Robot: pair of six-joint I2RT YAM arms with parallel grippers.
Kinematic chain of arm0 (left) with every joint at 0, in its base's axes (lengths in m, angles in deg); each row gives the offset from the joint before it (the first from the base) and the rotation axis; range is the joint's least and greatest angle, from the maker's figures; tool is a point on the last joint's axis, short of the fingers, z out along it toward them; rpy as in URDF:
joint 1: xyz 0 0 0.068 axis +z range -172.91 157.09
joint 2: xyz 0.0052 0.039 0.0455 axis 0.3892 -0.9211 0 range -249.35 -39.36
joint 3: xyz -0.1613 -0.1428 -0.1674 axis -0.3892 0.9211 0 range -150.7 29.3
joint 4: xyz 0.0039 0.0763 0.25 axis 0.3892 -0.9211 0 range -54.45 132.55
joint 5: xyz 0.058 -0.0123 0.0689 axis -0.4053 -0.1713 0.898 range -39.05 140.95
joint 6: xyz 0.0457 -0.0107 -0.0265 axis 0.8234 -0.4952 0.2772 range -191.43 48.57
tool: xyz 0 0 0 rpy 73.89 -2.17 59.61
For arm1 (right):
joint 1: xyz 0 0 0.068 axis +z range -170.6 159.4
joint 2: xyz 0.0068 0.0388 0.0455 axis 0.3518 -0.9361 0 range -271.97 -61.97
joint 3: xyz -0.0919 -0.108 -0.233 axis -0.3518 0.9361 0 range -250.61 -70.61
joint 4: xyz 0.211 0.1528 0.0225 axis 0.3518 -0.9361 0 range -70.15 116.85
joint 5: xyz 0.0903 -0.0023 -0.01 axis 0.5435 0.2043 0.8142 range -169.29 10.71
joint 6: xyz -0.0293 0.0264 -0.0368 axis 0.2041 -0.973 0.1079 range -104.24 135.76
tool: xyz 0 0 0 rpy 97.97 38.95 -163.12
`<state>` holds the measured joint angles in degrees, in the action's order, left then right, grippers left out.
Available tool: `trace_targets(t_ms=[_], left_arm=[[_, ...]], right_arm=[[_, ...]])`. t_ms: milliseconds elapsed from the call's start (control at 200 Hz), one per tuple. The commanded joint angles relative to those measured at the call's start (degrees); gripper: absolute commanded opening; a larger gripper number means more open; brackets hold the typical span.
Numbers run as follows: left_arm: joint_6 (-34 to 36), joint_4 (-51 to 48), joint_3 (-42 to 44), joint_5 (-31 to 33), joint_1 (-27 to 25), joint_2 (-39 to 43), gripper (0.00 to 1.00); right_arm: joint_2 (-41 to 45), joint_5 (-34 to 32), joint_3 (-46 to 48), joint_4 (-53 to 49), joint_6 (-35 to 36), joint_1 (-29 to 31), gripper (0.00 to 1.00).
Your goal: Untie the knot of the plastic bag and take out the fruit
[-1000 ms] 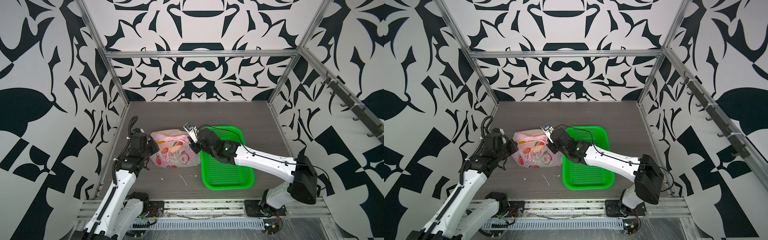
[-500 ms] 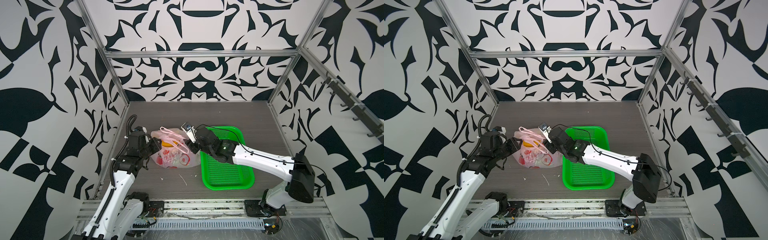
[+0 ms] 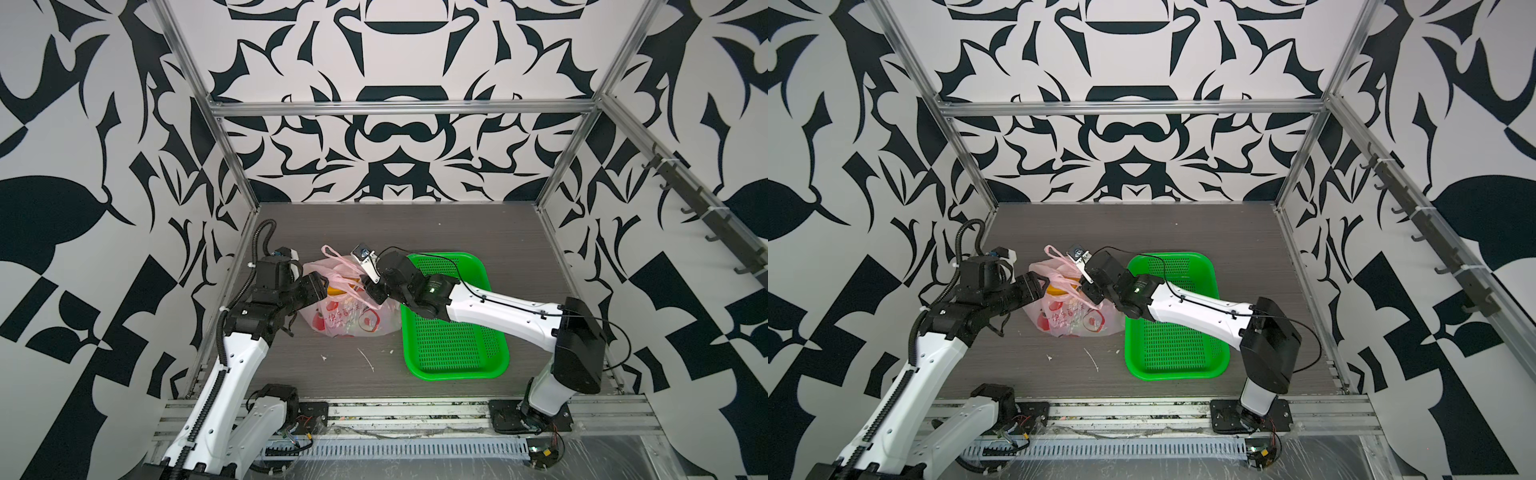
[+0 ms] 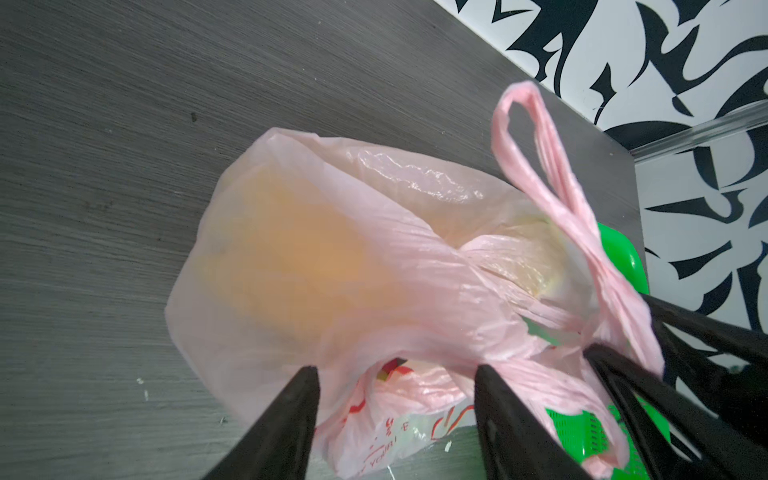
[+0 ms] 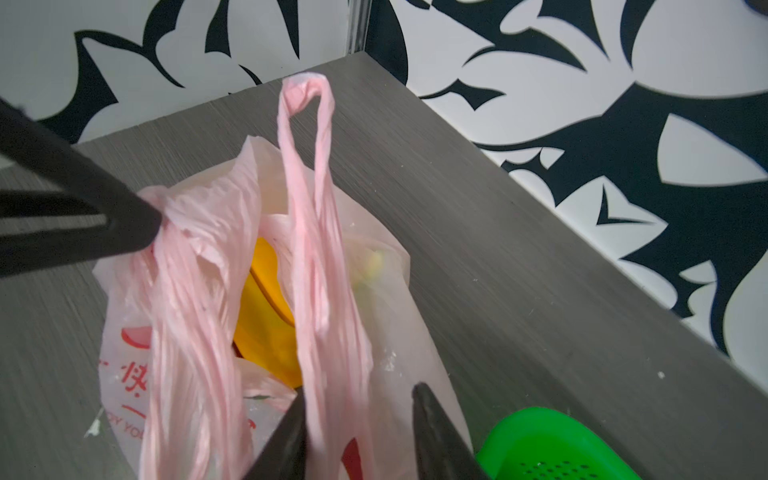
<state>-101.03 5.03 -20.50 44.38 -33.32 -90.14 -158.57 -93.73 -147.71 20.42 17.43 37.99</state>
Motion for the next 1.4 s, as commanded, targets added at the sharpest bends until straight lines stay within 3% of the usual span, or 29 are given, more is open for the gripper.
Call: trace_targets(t_ms=[0,160,575,585,605,625,690,1005,1395], left_arm=[[4.83,-7.44,-4.17,-0.54,-1.09,-1.06,0.66],[10.14,-16.22,-10.91,-0.15,-3.64,-5.16,0.67],[23.98,-29.42,-25.53,9.35,-14.28,-14.33,0.7],[24.33,-29.56,-25.63,9.79,-14.63,-14.34,0.71],[25.12,-29.73,-25.68,10.67,-15.34,-14.41,0.89],[25.83,-29.94,-25.68,11.58,-15.97,-14.35,0.99],[27.39,-30.31,-25.48,14.73,-17.79,-14.1,0.99],[36.65,-22.74,-20.03,22.57,-19.28,-12.58,0.99],[47.44,-11.53,-14.62,25.51,-20.52,-13.36,0.99]], right_arm=[[0.74,-0.6,-3.21,2.33,0.26,0.21,0.28],[0.92,-0.94,-3.85,3.15,0.35,0.1,0.17],[1.3,2.55,-3.73,3.45,-3.32,-1.02,0.1],[1.25,2.63,-3.64,3.45,-3.34,-1.02,0.1],[1.24,2.8,-3.59,3.45,-3.42,-1.1,0.09],[1.25,2.84,-3.6,3.45,-3.52,-1.11,0.09],[1.4,2.83,-3.42,3.44,-3.76,-1.19,0.09],[2.51,5.59,-2.12,4.23,-4.31,-1.41,0.08],[2.99,6.91,-1.51,4.83,-4.55,-1.46,0.07]])
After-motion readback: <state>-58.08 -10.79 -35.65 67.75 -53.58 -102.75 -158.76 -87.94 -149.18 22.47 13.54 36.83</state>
